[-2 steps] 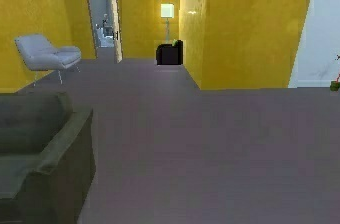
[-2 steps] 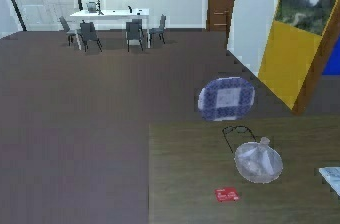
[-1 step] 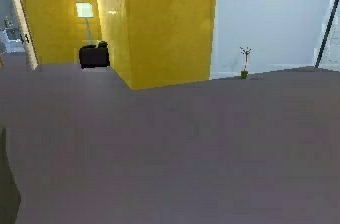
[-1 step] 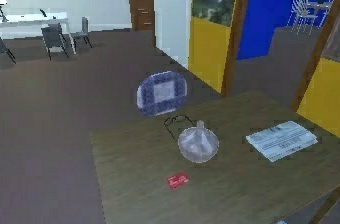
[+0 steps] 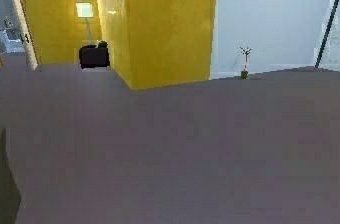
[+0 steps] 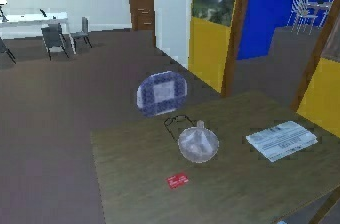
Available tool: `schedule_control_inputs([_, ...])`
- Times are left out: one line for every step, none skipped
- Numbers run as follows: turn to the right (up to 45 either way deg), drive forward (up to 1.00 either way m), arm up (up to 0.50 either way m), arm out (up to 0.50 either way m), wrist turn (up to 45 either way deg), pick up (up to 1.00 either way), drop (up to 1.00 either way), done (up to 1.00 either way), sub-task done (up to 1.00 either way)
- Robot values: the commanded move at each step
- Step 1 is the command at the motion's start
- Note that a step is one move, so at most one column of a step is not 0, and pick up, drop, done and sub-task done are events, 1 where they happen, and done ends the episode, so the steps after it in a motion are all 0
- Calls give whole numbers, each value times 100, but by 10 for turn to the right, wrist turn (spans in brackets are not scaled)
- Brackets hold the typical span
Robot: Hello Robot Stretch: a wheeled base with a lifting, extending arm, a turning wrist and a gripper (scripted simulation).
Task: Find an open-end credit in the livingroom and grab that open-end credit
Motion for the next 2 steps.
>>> schedule_control_inputs([0, 0, 32, 0, 0, 0, 0, 0, 0])
schedule_control_inputs([0, 0, 0, 20, 0, 0, 0, 0, 0])
